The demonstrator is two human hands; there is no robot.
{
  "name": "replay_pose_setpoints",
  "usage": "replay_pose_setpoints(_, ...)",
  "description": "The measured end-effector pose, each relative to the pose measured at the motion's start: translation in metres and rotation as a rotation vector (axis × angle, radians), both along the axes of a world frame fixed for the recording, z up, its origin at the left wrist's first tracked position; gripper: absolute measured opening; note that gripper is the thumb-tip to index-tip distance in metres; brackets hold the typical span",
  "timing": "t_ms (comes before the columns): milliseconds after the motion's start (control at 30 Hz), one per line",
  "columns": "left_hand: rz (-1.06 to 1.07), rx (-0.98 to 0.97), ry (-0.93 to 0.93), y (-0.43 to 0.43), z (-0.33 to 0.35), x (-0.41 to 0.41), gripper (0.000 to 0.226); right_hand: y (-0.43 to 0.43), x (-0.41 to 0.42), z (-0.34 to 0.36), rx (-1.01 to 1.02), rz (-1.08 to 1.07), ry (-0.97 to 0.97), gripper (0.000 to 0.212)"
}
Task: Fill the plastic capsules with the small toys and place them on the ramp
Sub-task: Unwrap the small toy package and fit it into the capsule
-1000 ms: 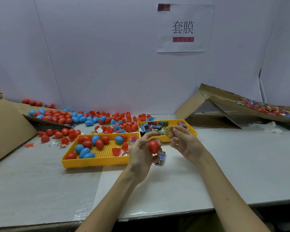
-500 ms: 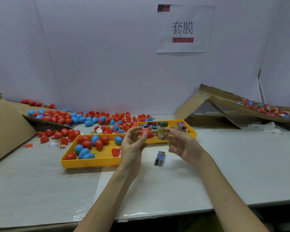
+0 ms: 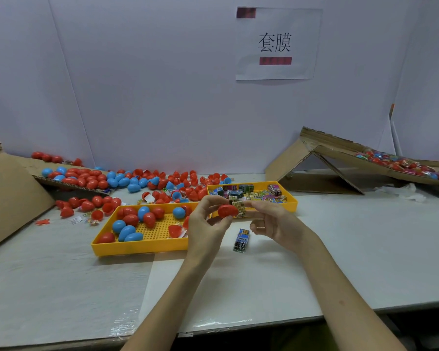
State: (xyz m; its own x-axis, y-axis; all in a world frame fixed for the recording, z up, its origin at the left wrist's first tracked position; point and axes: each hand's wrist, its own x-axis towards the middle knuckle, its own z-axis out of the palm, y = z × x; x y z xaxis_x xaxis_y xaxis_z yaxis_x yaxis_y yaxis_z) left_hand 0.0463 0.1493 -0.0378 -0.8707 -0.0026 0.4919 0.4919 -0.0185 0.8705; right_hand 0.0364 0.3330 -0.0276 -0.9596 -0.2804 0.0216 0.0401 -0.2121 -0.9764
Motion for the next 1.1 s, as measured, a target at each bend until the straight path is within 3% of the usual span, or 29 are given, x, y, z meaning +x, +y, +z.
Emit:
replay_pose_setpoints(367,0.093,-0.213,0.06,-0.0028,-0.0051,-0.005,0.035,-0.0028,0.0009,0.0006,0.07,-0.026,0.013,0.029)
replay_pose_setpoints(800,0.019,-0.206,0.021,-0.0003,-0.0042,-0.0023,0.033,-0.0043,0.0014,0.0004,0.049,-0.196,0.142,0.021)
replay_pose_setpoints(1100,0.022,-0.173,0.031,-0.0004,-0.0039,-0.0034,0.039,-0.0061,0.0037,0.0019,0.018,-0.115,0.202,0.013)
